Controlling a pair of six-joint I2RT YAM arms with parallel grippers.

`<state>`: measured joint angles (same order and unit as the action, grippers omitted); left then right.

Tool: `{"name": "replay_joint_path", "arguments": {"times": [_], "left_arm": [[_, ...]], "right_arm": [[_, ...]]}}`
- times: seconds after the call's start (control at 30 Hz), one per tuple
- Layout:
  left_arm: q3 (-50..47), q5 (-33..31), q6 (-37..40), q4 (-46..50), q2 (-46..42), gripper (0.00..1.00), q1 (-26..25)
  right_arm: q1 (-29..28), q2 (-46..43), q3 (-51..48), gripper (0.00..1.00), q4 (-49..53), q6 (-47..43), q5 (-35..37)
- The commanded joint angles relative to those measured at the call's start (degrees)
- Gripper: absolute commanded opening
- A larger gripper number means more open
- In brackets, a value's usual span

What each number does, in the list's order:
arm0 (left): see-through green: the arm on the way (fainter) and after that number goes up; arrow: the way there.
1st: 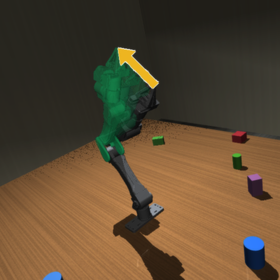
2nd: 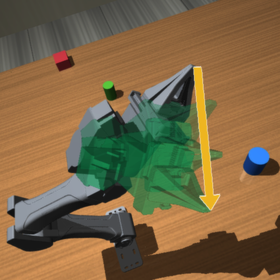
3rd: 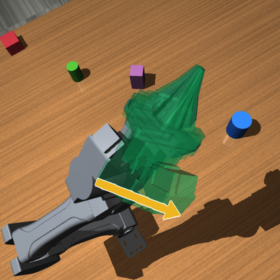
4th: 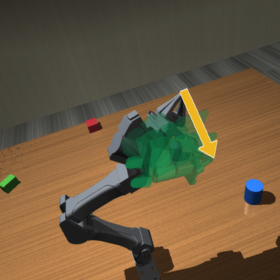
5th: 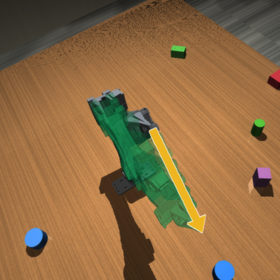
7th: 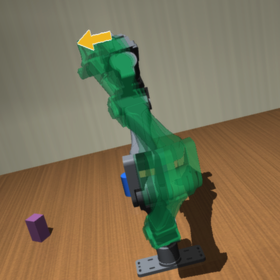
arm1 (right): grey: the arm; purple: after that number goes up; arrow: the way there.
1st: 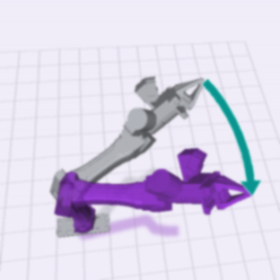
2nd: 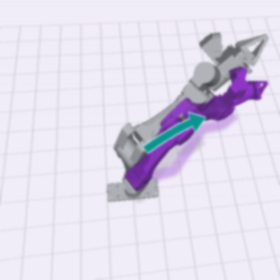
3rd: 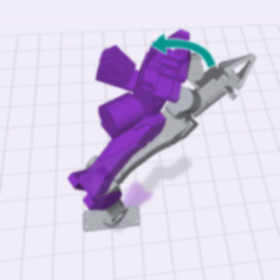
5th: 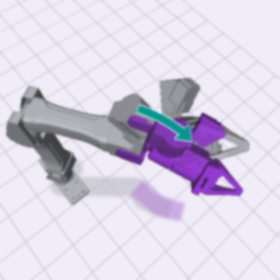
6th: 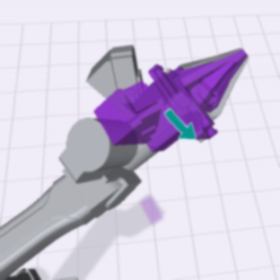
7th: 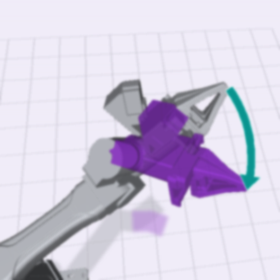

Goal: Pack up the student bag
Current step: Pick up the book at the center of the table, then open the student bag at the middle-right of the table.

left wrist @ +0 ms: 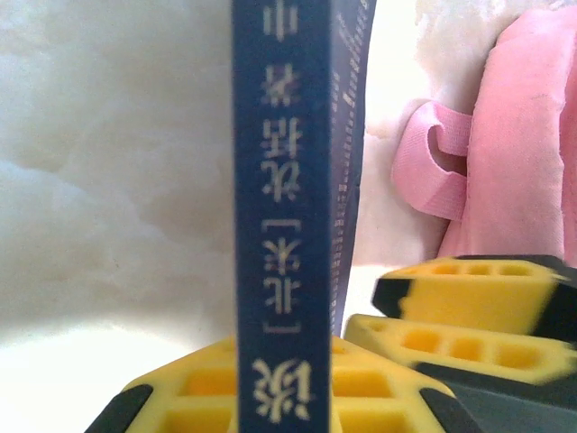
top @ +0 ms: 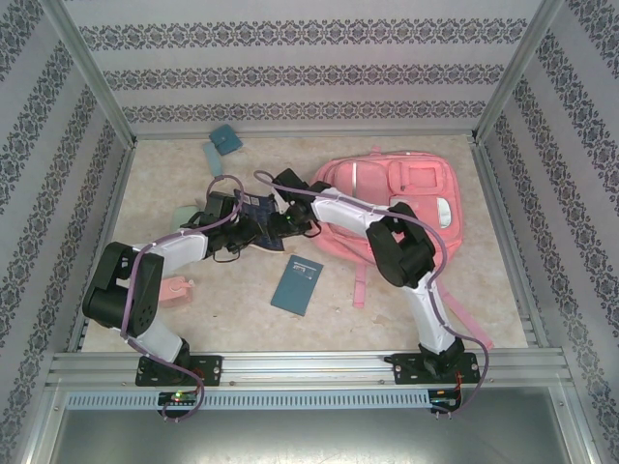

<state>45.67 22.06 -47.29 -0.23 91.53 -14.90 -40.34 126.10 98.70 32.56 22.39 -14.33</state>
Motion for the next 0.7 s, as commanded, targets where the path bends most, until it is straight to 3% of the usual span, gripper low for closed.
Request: {"name": "replay_joint_path", "arguments": {"times": [0.0,0.13,0.3,0.67], "left_arm": [[1.5,-0.7,1.7,1.0,-2.3,0.07,-0.3],[1.5,-1.1,2.1,1.3,-3.5,0.00,-0.3],[1.7,-0.2,1.8,0.8,-4.3,0.00,-0.2],[1.5,2.3,0.8,0.3,-6.0,0.00,-0.3]], "right_arm": [[1.8,-7.8,-2.0,0.41,1.1,0.2,5.0],[3.0,-13.2,-3.8,0.47,1.8,-0.7,11.0],[5.0,-14.7,-2.8,0.49,7.9,-1.4,26.5],[9.2,-6.3,0.6,0.50,13.5,-1.4,29.0]]}}
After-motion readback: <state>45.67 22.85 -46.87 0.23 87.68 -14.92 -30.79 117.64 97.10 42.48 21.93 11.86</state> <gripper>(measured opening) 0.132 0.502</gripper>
